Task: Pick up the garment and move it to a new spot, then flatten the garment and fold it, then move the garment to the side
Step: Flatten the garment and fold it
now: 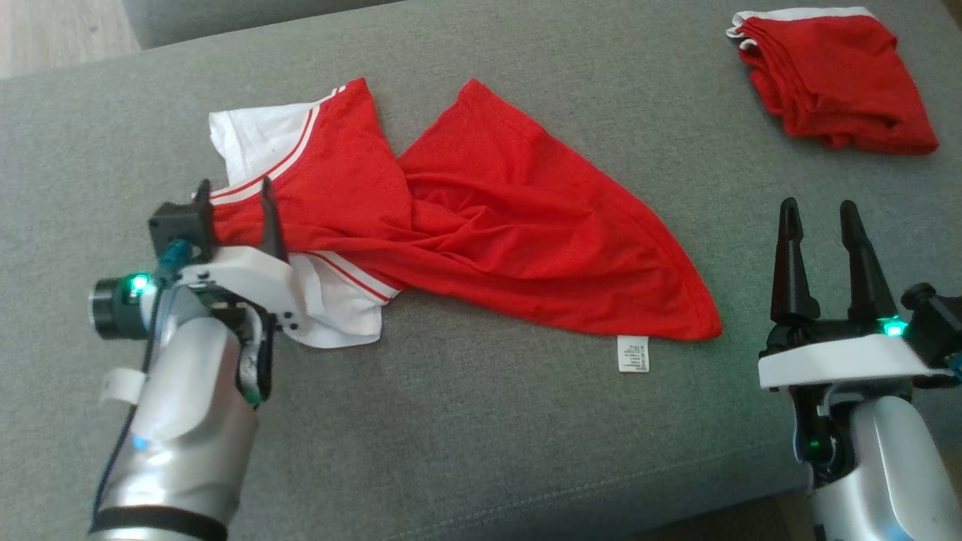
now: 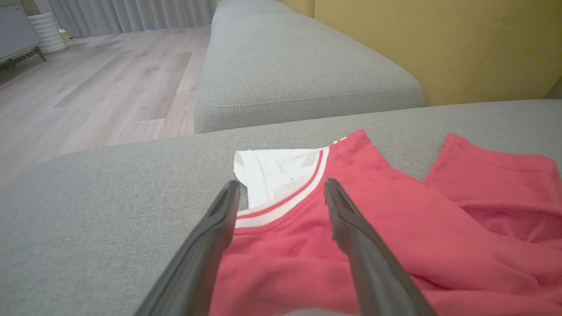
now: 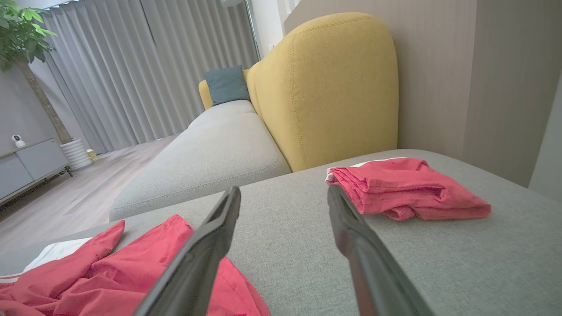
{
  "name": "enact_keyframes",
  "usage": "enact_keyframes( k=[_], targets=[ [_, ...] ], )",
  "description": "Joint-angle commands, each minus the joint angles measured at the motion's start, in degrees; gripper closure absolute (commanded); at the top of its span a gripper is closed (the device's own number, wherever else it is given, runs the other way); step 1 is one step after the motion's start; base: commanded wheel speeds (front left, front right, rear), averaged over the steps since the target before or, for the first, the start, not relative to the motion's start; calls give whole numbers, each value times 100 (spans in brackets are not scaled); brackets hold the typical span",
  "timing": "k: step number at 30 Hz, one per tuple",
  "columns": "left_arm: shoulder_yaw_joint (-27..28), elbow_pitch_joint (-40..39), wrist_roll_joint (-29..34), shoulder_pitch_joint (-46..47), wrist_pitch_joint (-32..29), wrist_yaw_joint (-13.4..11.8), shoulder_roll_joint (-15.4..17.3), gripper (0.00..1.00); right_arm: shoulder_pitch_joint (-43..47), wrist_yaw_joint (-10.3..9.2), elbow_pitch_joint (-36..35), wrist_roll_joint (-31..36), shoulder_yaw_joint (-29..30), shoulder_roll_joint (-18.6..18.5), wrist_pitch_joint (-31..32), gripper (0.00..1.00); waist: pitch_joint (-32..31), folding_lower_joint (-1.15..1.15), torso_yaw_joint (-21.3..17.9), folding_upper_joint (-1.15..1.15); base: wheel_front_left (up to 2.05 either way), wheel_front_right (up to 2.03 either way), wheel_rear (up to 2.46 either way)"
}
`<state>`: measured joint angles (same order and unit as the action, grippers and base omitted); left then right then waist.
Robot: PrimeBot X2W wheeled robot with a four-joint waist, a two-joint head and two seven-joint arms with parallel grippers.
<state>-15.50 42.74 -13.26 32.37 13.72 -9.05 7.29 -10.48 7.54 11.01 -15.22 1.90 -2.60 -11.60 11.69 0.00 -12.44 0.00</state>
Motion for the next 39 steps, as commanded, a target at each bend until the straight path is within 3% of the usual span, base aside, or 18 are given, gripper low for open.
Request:
enact_keyframes(
  k=[1, 10, 14, 26, 27, 28, 29, 30, 39],
  targets=[
    [195, -151, -28, 144, 74, -2, 86, 0, -173, -5, -182, -1, -135, -28, -50, 0, -19, 0, 33, 0, 0, 0, 0],
    [33, -400, -137, -546, 80, 57, -147, 0, -51, -5, -254, 29, -97, -28, -22, 0, -214, 0, 198, 0, 0, 0, 0],
    [-92, -466, -238, -913, -260, 62, -229, 0, -14, -5, -303, 9, -98, -28, 3, 0, -243, 0, 239, 0, 0, 0, 0],
    [-37, -791, -401, -801, -579, -64, -207, 0, -54, -5, -298, -60, -181, -28, -29, 0, -74, 0, 83, 0, 0, 0, 0],
    [-24, -798, -408, -795, -581, -88, -197, 14, -59, -5, -288, -62, -186, -28, -34, 0, -74, 0, 67, 0, 0, 0, 0],
    [-15, -803, -407, -794, -577, -118, -187, 56, -60, -5, -277, -64, -192, -28, -39, 0, -78, 0, 55, 0, 0, 0, 0],
    [-9, -806, -410, -798, -577, -139, -180, 82, -60, -5, -264, -67, -196, -28, -45, 0, -84, 0, 44, 0, 0, 0, 0],
    [-4, -812, -413, -806, -578, -161, -171, 100, -59, -5, -251, -69, -196, -28, -50, 0, -93, 0, 40, 0, 0, 0, 0],
    [1, -1212, -491, -1156, -315, -197, -117, 100, -12, -5, -193, -62, -105, -28, -76, 0, -261, 0, 280, 0, 0, 0, 0]
  ],
)
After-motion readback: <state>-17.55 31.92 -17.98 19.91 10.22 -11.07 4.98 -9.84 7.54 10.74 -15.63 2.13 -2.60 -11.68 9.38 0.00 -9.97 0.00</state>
